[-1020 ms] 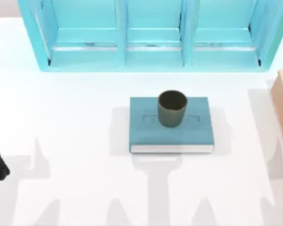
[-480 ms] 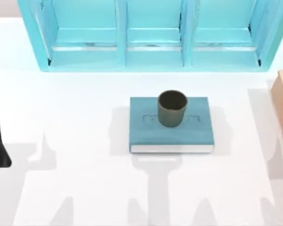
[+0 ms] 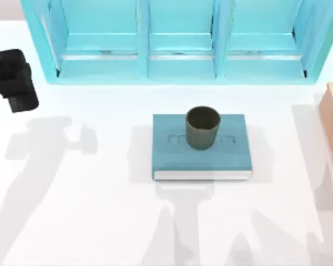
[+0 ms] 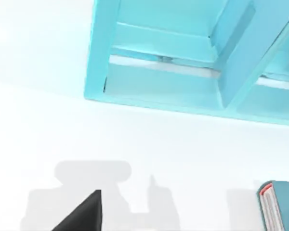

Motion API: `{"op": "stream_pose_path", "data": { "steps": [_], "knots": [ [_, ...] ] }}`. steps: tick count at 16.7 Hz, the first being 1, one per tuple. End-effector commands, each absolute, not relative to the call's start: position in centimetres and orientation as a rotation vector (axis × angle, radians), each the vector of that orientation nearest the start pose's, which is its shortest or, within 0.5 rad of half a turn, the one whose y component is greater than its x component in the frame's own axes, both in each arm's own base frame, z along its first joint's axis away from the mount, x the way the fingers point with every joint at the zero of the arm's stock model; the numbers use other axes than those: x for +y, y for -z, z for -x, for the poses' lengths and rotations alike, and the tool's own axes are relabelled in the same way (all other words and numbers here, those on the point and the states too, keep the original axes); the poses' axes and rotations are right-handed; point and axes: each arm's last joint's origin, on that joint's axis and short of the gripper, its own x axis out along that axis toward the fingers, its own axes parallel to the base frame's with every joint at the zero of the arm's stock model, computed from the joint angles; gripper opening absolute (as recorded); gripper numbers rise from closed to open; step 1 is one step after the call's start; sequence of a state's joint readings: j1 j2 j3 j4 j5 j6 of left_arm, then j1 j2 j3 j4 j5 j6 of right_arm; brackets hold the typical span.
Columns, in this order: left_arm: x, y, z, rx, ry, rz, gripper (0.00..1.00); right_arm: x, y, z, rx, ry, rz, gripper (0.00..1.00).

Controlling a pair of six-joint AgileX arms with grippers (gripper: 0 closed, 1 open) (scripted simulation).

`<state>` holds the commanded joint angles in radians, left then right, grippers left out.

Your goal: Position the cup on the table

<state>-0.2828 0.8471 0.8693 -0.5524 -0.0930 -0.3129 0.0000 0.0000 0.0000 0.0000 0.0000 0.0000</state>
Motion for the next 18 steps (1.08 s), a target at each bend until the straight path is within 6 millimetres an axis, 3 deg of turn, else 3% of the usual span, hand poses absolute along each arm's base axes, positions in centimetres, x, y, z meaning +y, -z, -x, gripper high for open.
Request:
{"op": "stream_pose_path", "data": {
  "steps": [4,8,13,18],
  "knots": [
    [-9.6,-35.3,-23.1,0.756,0.106,0.232,1.0,-0.1,-16.0,-10.6,0.0,0.0,0.0,1.0],
    [-16.8,-36.2,-28.4,0.95,0.093,0.204,1.0,-0.1,-16.0,-10.6,0.0,0.0,0.0,1.0],
    [-26.8,-33.2,-31.7,1.136,0.059,0.114,1.0,-0.1,-16.0,-10.6,0.0,0.0,0.0,1.0],
    [-33.9,-28.7,-31.5,1.243,0.025,0.015,1.0,-0.1,-16.0,-10.6,0.0,0.0,0.0,1.0]
  ]
}}
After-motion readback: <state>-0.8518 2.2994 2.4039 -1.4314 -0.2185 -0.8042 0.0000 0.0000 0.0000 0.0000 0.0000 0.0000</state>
